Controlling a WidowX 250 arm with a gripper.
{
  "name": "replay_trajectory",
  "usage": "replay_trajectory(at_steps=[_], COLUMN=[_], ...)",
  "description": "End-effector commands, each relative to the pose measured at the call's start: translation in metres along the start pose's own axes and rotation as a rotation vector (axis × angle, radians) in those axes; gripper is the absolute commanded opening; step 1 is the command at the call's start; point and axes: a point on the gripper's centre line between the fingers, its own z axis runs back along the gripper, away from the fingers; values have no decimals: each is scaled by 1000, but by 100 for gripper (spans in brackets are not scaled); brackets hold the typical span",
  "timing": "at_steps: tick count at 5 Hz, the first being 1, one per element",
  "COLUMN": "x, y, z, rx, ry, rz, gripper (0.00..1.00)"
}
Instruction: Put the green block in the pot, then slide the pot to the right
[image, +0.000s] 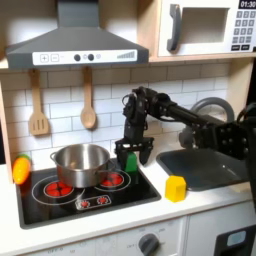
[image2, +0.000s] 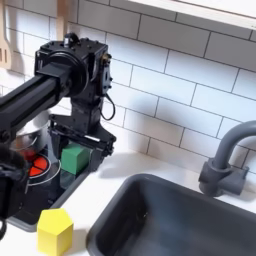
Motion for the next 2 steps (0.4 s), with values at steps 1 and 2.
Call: replay_trajectory(at_steps=[1, 2], x=[3, 6], y=[3, 3], z=[-6, -10], rx=[-2, -7], ry=[19, 38], rz=[6, 6], gripper=[100, 100])
